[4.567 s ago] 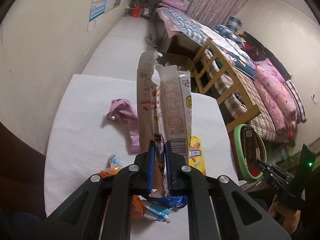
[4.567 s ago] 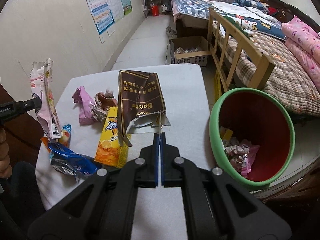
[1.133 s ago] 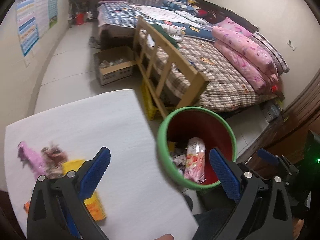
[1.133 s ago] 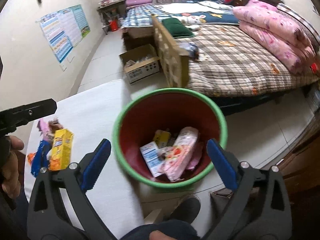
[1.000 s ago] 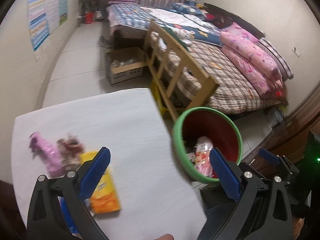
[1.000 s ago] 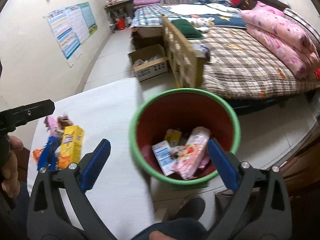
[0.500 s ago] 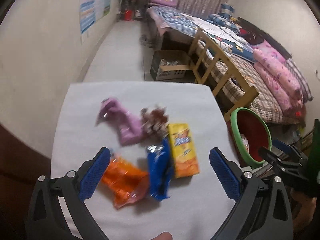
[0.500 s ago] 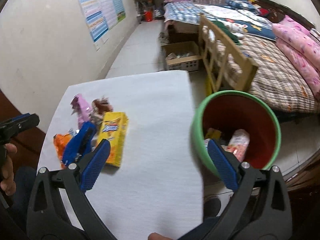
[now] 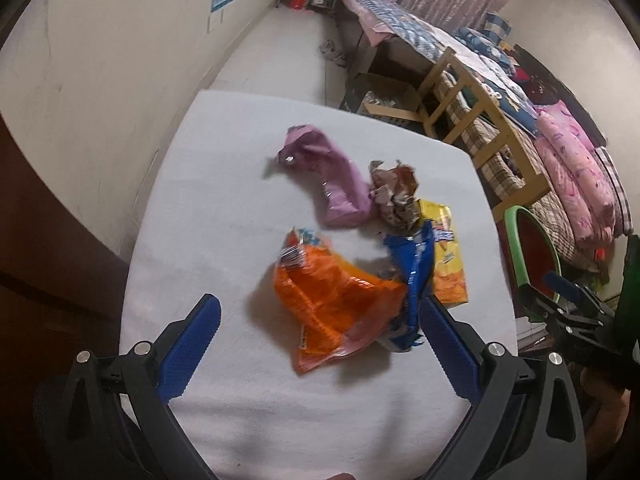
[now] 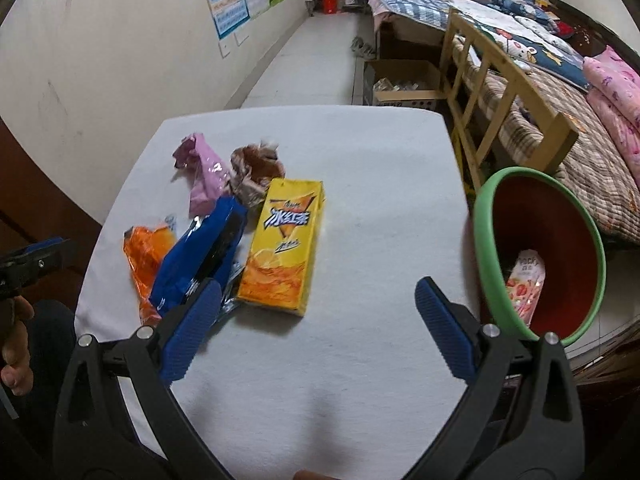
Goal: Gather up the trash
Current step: 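Move both grippers back over the remaining trash on the table, then grasp the yellow iced-tea carton with the right gripper while the left grasps the orange bag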
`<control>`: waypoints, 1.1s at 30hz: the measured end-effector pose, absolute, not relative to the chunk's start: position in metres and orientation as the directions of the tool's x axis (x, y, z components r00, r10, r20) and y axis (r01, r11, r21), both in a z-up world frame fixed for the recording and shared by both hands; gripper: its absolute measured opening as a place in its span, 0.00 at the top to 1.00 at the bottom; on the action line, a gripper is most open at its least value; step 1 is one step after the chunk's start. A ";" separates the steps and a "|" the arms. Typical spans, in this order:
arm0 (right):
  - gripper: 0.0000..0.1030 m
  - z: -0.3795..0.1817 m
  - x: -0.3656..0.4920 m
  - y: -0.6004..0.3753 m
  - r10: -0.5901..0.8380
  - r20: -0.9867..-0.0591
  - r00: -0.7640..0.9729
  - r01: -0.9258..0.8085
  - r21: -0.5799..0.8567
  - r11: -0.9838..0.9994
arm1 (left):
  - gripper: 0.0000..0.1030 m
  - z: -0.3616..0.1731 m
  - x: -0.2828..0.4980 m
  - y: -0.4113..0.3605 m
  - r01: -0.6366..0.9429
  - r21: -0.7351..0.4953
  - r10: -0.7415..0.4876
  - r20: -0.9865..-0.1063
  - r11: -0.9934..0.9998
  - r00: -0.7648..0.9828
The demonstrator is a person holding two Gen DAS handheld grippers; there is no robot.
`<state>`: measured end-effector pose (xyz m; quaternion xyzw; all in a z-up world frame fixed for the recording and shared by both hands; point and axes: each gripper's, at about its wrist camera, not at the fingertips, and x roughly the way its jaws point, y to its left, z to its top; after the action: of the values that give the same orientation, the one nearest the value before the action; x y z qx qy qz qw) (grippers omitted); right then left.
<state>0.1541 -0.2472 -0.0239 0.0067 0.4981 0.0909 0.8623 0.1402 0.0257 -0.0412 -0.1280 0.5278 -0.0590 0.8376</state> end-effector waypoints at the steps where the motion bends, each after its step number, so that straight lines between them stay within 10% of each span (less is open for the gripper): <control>1: 0.07 -0.025 0.155 -0.244 0.162 -0.859 0.485 -0.153 0.099 0.983 | 0.08 -0.046 0.141 0.027 -0.044 -0.286 -0.241 -0.871 0.957 0.428; 20: 0.07 -0.070 0.191 -0.224 0.160 -0.899 0.408 -0.164 0.100 0.981 | 0.18 -0.129 0.189 0.032 -0.223 -0.430 -0.360 -0.885 0.875 0.295; 26: 0.07 -0.084 0.210 -0.218 0.177 -0.908 0.380 -0.169 0.120 0.978 | 0.44 -0.142 0.196 0.024 -0.221 -0.483 -0.421 -0.864 0.847 0.275; 33: 0.22 -0.097 0.225 -0.211 0.202 -0.915 0.349 -0.173 0.150 0.974 | 0.50 -0.132 0.197 0.025 -0.197 -0.440 -0.375 -0.879 0.876 0.294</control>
<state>0.2252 -0.2112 -0.0971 0.0133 0.5591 0.1142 0.8211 0.1968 0.0249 -0.1324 -0.2421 0.5913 -0.0579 0.7671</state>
